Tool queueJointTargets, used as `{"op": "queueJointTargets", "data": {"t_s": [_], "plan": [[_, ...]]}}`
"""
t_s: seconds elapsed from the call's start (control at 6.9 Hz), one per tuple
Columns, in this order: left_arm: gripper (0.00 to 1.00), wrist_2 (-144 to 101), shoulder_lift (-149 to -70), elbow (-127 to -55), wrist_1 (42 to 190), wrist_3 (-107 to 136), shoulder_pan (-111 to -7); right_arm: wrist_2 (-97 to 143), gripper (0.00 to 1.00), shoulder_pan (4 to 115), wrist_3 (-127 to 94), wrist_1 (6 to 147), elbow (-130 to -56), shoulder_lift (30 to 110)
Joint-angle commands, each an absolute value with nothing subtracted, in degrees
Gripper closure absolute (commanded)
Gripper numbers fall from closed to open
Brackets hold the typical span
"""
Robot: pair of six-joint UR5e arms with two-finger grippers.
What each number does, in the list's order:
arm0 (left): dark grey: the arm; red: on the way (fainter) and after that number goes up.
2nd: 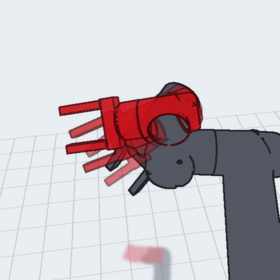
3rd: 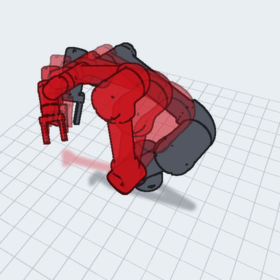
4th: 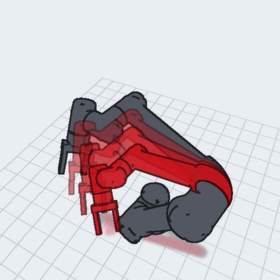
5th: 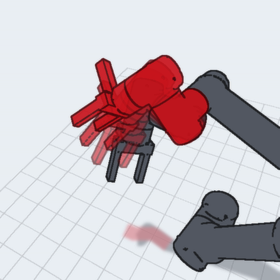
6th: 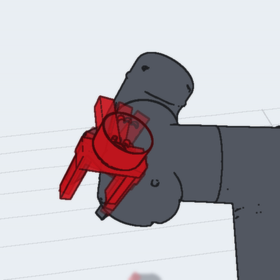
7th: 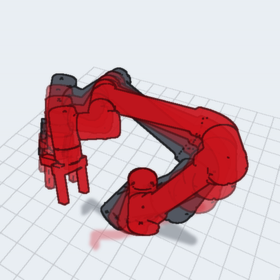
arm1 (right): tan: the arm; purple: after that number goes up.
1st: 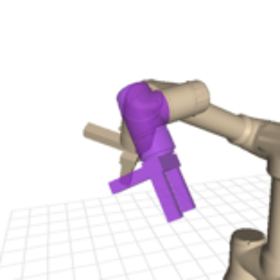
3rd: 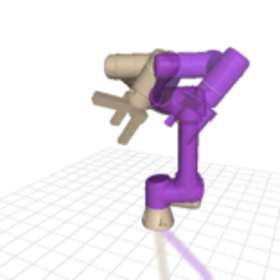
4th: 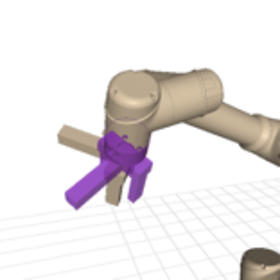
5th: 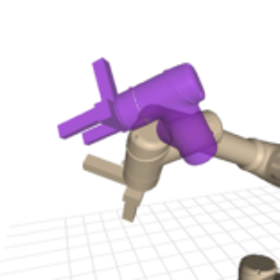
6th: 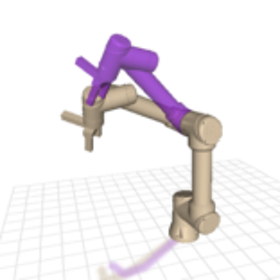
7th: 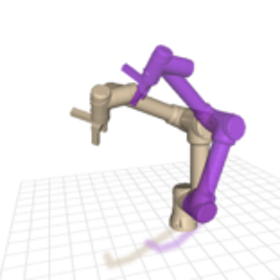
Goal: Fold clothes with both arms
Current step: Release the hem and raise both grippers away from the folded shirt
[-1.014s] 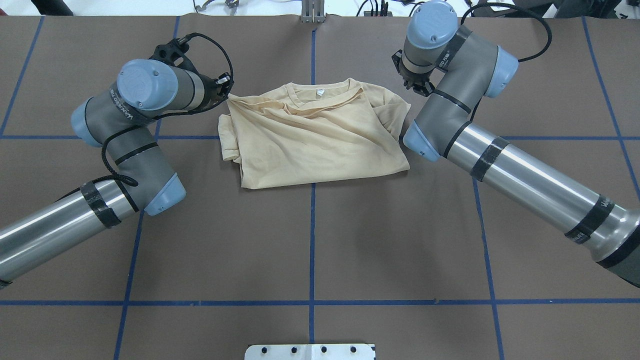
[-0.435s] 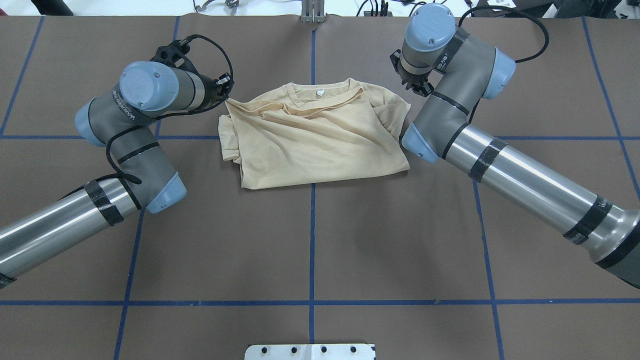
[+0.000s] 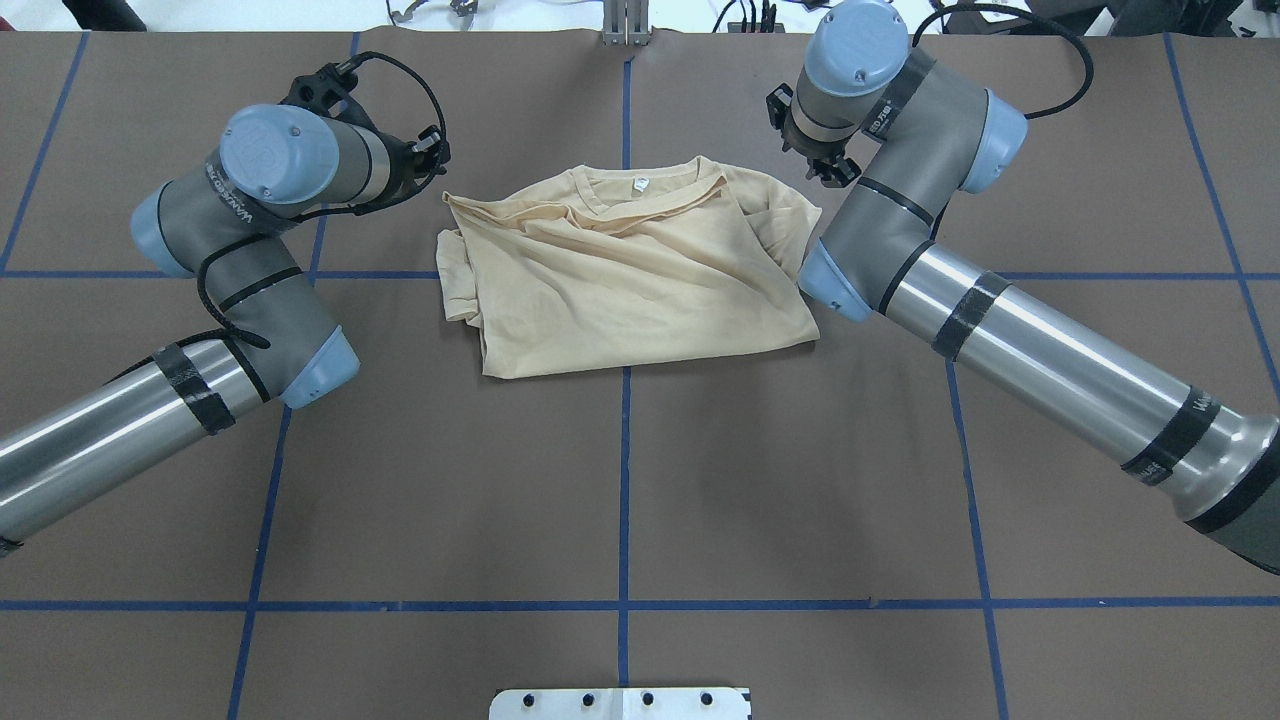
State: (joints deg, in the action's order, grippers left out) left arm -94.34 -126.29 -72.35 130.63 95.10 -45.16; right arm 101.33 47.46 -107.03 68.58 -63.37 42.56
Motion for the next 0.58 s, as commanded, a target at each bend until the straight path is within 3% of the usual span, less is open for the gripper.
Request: {"op": "queueJointTargets", "data": {"t_s": [0.0,0.43], "plan": [[0.45,-94.39,-126.3,-73.21,131.04,95.01,-47.28,101.51,0.38,47.46,-107.4,65.94,-63.2,41.31],[0.45,-94.31,-125.6,-74.44,131.92,95.01,-47.64,101.16,0.31,45.89,-113.97,65.48,-60.58,37.29]]}}
